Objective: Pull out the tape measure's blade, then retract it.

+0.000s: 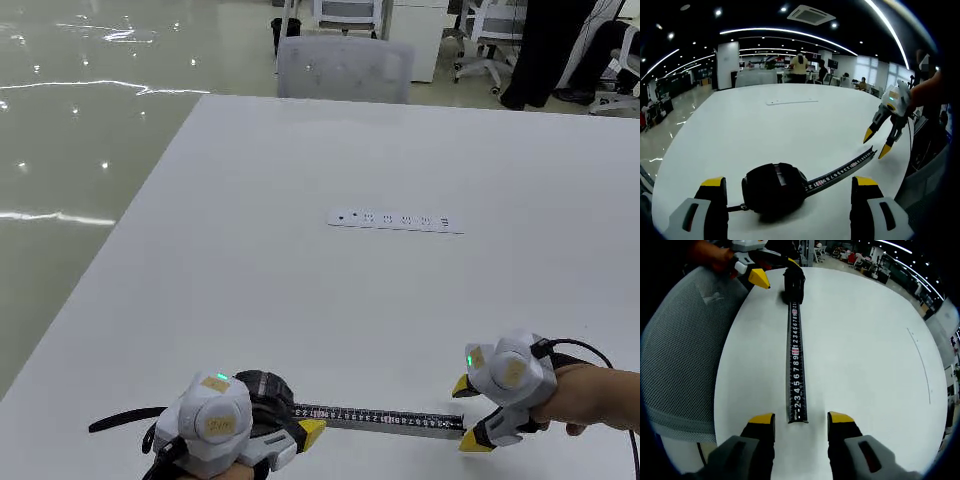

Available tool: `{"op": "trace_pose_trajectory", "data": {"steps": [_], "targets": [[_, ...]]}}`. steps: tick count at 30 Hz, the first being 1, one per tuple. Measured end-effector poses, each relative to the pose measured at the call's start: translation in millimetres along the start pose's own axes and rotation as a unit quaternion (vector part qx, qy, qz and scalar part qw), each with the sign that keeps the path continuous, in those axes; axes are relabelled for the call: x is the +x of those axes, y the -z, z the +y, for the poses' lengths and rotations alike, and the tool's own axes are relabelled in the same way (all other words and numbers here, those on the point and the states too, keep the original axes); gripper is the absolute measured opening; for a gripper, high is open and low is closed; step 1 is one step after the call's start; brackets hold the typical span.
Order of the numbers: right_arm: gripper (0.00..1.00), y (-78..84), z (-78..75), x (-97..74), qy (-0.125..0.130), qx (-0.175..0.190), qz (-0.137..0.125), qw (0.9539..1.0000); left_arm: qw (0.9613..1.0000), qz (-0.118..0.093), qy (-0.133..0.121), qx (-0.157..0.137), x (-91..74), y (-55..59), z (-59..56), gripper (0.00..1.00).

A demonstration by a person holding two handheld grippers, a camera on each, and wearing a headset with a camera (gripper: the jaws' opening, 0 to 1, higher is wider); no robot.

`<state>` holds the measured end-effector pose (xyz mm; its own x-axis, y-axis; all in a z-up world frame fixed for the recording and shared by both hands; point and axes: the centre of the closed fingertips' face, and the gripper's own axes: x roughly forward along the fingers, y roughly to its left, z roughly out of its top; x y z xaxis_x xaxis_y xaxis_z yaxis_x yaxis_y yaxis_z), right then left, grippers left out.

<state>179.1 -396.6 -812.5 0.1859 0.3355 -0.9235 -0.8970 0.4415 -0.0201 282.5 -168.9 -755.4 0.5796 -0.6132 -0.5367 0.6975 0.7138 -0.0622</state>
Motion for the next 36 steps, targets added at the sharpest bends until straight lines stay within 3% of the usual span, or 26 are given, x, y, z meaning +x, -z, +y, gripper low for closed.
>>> {"op": "trace_pose_trajectory", "data": {"steps": [15, 28, 36], "targets": [[0.23, 5.8, 2.6, 4.5, -0.009, 0.003, 0.008, 0.9999, 1.0, -0.005, 0.0, -0.006, 0.1, -1.4, -0.1, 1.0], [0.15, 7.0, 5.3, 8.1, -0.014, 0.004, 0.009, 0.9999, 0.9999, -0.005, 0.002, -0.01, 1.6, -0.6, -0.1, 1.0], [0.14, 6.9, 5.5, 8.1, -0.017, 0.009, 0.013, 0.9997, 0.9999, -0.004, -0.003, -0.014, 1.8, 0.0, 2.1, 1.0]]}}
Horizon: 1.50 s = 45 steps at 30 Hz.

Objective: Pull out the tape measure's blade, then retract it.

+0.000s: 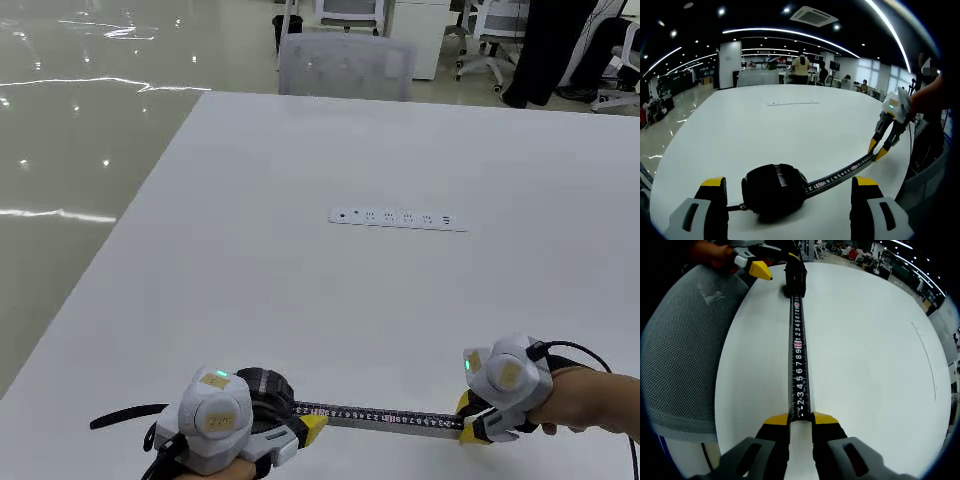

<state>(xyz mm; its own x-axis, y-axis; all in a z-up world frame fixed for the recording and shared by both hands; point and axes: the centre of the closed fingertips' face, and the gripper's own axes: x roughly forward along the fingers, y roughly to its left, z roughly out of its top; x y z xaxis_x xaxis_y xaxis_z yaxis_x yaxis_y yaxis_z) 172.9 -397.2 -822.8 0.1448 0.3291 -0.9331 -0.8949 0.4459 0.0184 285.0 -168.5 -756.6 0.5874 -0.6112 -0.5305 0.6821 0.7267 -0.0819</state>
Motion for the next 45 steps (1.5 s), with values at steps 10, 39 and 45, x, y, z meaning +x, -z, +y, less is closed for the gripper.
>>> {"op": "trace_pose_trajectory", "data": {"steps": [10, 39, 45], "targets": [[0.14, -0.1, 0.6, 0.1, 0.007, 0.026, 0.009, 0.9996, 0.9976, -0.004, -0.046, -0.052, 4.0, 1.0, 19.1, 0.92], [0.14, -0.1, -2.2, 2.3, 0.012, 0.053, 0.046, 0.9975, 0.9956, 0.036, -0.07, -0.052, 21.2, 16.0, 25.0, 0.61], [0.14, 0.9, -2.0, 2.9, 0.015, 0.054, 0.043, 0.9975, 0.9961, 0.036, -0.067, -0.045, 21.4, 16.7, 24.9, 0.6]]}}
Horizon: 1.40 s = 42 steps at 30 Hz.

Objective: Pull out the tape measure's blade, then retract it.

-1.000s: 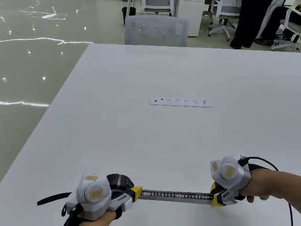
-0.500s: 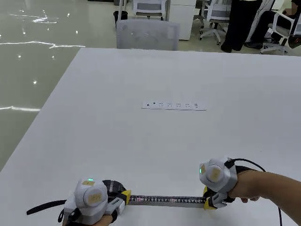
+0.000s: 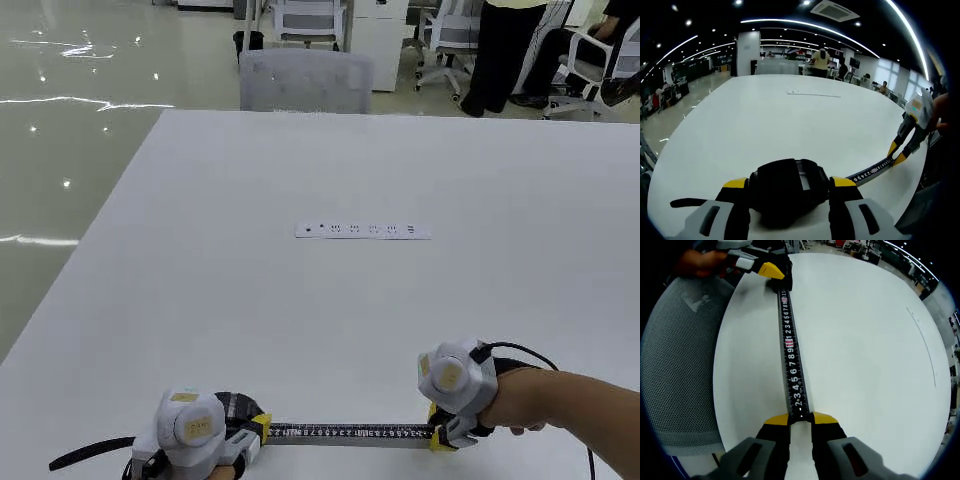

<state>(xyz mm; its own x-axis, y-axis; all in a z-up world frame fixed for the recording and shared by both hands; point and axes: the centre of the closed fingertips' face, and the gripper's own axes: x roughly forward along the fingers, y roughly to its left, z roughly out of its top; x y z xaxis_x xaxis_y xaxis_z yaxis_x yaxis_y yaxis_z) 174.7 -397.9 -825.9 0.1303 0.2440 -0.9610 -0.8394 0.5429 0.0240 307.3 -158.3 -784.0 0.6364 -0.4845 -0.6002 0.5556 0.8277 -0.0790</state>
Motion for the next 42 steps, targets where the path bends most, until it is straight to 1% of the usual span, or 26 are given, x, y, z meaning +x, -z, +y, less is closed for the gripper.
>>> {"op": "trace_pose_trajectory", "data": {"steps": [5, 14, 21, 23, 26, 30, 37, 39, 42], "targets": [[0.14, -0.5, 0.8, 0.0, 0.001, 0.001, -0.003, 1.0, 0.9999, 0.003, 0.01, 0.008, -1.1, 0.9, -0.6, 0.59], [0.13, -1.2, 1.3, 0.2, 0.002, 0.004, -0.005, 1.0, 0.9999, 0.005, 0.005, 0.012, -1.4, 1.3, 0.3, 0.57], [0.13, -1.5, 1.6, -1.2, 0.0, 0.009, -0.012, 0.9999, 0.9999, 0.004, 0.012, 0.01, -2.7, 1.0, -0.5, 0.57], [0.13, -1.7, 2.2, -1.5, 0.0, 0.002, -0.014, 0.9999, 0.9998, 0.002, 0.015, 0.01, -3.6, 1.2, -0.7, 0.57], [0.14, -1.6, 2.1, -1.8, -0.001, 0.006, -0.018, 0.9998, 0.9998, 0.002, 0.02, 0.004, -4.0, 0.8, -0.2, 0.57], [0.14, -1.9, 3.2, -2.5, 0.0, 0.001, -0.026, 0.9997, 0.9997, 0.002, 0.026, 0.0, -4.3, 1.0, -0.5, 0.57], [0.14, -2.1, 2.4, -1.6, 0.002, 0.004, -0.028, 0.9996, 0.9995, 0.003, 0.032, 0.001, -3.6, 1.1, -0.5, 0.57], [0.14, -3.2, 3.4, -1.4, 0.002, 0.003, -0.028, 0.9996, 0.9993, 0.003, 0.037, 0.007, -4.0, 1.5, -1.1, 0.57], [0.14, -3.7, 4.0, -1.4, 0.001, 0.003, -0.028, 0.9996, 0.9992, 0.003, 0.038, 0.007, -4.1, 1.5, -1.2, 0.57]]}}
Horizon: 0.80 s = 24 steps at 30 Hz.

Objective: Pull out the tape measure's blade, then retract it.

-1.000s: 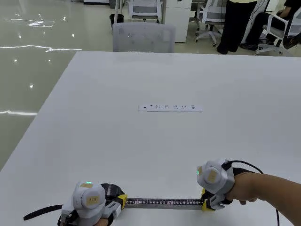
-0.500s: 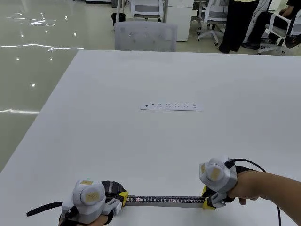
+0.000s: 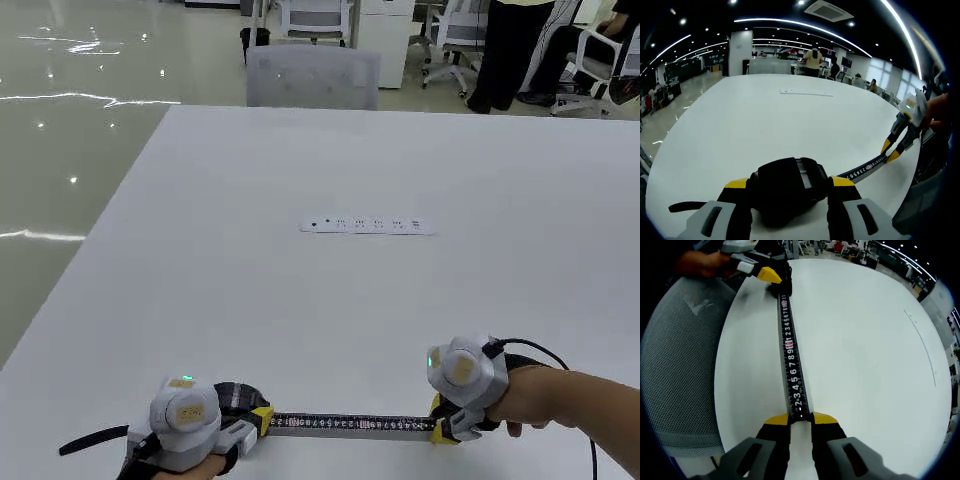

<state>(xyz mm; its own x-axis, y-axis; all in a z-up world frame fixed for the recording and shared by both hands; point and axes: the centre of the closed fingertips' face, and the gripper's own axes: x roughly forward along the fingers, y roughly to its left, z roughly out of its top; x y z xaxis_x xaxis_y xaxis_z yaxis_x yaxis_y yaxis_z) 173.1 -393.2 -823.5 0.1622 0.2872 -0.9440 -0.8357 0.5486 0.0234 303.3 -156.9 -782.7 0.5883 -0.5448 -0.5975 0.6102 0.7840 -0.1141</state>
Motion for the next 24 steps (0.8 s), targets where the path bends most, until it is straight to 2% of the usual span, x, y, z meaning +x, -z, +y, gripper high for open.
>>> {"op": "trace_pose_trajectory", "data": {"steps": [14, 24], "targets": [[0.14, -1.6, -0.8, 1.1, -0.004, 0.009, -0.01, 0.9999, 1.0, 0.001, 0.005, 0.0, 0.1, 0.9, 1.3, 0.57], [0.14, -5.5, -1.9, 2.4, -0.004, -0.001, -0.023, 0.9997, 0.9999, 0.002, 0.01, 0.002, -0.1, 1.7, 0.8, 0.57]]}}
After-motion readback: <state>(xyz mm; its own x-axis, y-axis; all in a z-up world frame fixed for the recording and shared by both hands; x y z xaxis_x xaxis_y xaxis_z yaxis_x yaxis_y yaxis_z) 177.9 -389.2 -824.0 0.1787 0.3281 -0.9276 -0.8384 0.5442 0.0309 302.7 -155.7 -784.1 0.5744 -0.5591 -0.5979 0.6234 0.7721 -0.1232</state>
